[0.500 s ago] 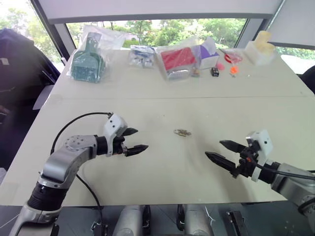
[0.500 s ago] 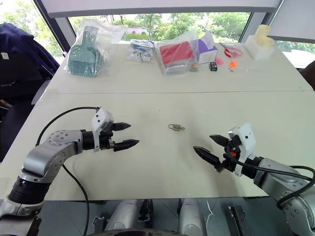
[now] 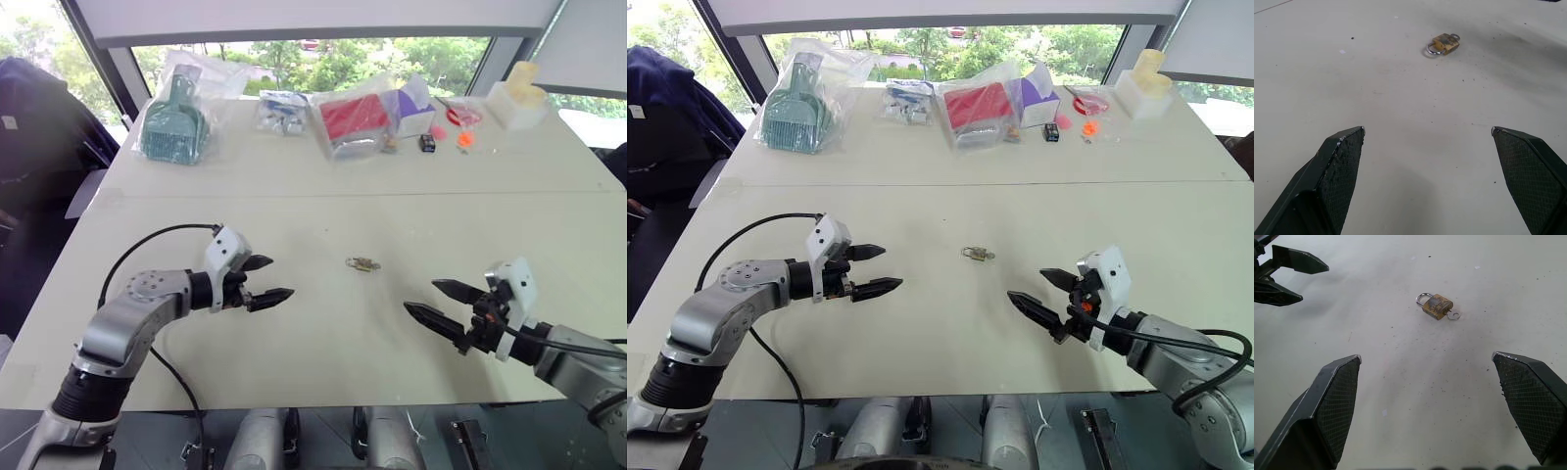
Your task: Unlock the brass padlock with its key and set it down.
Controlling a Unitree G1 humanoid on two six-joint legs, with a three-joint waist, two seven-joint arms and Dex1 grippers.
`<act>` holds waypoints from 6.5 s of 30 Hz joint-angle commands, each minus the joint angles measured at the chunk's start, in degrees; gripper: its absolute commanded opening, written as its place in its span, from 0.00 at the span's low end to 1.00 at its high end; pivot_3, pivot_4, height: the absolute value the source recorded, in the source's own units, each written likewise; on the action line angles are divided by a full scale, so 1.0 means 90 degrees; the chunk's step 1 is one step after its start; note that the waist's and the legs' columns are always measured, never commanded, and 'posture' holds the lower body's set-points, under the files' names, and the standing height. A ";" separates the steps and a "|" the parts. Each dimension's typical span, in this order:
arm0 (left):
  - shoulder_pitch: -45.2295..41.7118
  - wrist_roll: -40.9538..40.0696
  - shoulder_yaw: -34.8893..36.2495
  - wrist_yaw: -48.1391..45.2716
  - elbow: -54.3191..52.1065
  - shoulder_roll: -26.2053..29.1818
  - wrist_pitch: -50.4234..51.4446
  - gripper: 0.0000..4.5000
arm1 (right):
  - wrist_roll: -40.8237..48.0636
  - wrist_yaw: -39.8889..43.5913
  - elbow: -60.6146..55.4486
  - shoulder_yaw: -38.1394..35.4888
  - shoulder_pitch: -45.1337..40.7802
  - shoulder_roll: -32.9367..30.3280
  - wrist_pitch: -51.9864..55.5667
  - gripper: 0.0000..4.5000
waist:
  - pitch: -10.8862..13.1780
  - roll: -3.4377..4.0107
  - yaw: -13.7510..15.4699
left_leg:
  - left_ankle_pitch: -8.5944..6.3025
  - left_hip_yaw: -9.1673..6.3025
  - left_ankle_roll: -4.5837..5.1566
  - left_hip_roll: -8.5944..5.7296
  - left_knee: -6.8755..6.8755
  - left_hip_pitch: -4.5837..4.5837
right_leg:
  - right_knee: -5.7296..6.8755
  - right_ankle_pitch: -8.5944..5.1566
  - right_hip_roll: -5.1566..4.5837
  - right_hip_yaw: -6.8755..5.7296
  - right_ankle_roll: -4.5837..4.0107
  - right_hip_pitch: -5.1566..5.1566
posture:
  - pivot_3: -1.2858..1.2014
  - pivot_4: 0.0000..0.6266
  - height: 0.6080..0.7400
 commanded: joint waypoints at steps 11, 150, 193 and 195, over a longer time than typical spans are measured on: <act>-0.0068 -0.0046 0.0093 -0.0025 -0.0104 0.0041 -0.0082 0.96 | -0.0037 -0.0060 -0.0147 0.0102 -0.0098 0.0100 -0.0180 0.99 | 0.0000 0.0000 0.0003 | 0.0000 0.0000 0.0000 0.0000 0.0000 0.0000 | 0.0000 0.0000 0.0000 0.0000 0.0000 0.0000 | 0.52 0.24 0.96; -0.4245 0.3562 -0.1482 0.0161 0.5039 -0.2475 -0.8057 0.17 | 0.2081 -0.2244 0.1232 0.0752 -0.2689 0.2321 -0.1159 0.89 | 0.0007 -0.0021 -0.0012 | 0.0005 0.0009 0.0041 0.0000 0.0025 0.0007 | 0.0021 0.0019 0.0002 -0.0003 0.0029 0.0018 | 0.52 0.24 0.96; -0.3722 0.1749 -0.0712 -0.0701 0.3628 -0.2099 -0.4452 0.84 | 0.1825 -0.1987 0.1570 0.0694 -0.2713 0.2446 -0.1057 0.00 | 0.0007 -0.0020 -0.0028 | 0.0004 0.0002 0.0042 -0.0002 0.0030 0.0009 | 0.0017 0.0018 0.0003 -0.0003 0.0028 0.0027 | 0.52 0.24 0.96; -0.3754 0.1722 -0.0631 -0.0627 0.3619 -0.2114 -0.4298 0.84 | 0.1838 -0.1983 0.1581 0.0696 -0.2727 0.2452 -0.1047 0.00 | 0.0007 -0.0020 -0.0021 | 0.0005 0.0002 0.0042 -0.0002 0.0030 0.0011 | 0.0018 0.0018 0.0004 -0.0003 0.0028 0.0028 | 0.52 0.24 0.96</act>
